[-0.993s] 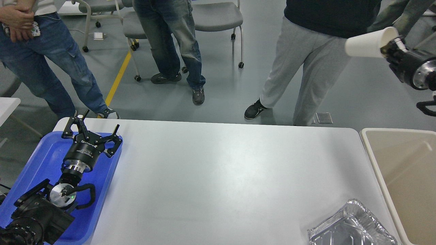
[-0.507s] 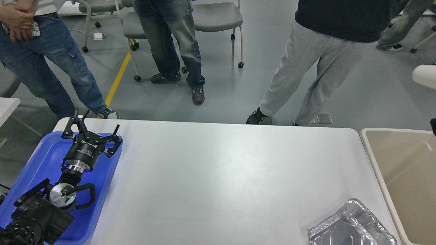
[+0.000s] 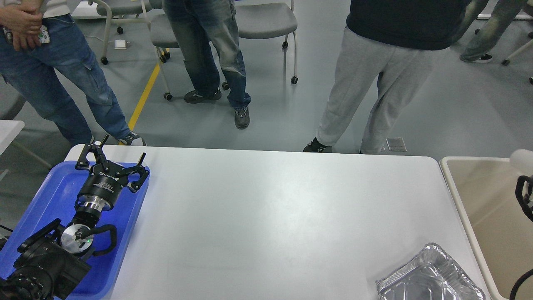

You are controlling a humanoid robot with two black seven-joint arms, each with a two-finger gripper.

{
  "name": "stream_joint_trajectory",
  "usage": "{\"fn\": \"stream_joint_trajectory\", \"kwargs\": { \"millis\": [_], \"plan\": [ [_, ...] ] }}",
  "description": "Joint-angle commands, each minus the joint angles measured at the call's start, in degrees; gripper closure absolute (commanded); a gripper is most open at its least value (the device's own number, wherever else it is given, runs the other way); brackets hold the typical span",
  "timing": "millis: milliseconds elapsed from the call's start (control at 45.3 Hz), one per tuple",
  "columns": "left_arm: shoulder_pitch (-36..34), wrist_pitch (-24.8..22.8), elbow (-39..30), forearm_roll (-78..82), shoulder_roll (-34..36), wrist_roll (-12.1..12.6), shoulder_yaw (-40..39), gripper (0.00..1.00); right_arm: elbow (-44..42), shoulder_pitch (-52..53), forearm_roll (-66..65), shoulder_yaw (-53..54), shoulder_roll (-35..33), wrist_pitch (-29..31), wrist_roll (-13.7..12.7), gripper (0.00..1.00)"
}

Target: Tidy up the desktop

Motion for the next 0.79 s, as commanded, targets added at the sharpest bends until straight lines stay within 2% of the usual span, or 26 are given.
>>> {"fn": "stream_joint_trajectory", "kwargs": {
  "millis": [0, 772],
  "plan": [
    [0.0, 0.0, 0.0, 0.0, 0.0, 0.0, -0.1, 0.00, -1.2, -5.0, 0.3, 5.6, 1.8, 0.0, -0.8, 1.00],
    [0.0, 0.0, 0.0, 0.0, 0.0, -0.1, 0.0, 0.00, -1.2, -11.9, 0.3, 7.4, 2.3, 2.3, -0.4, 1.00]
  ]
}}
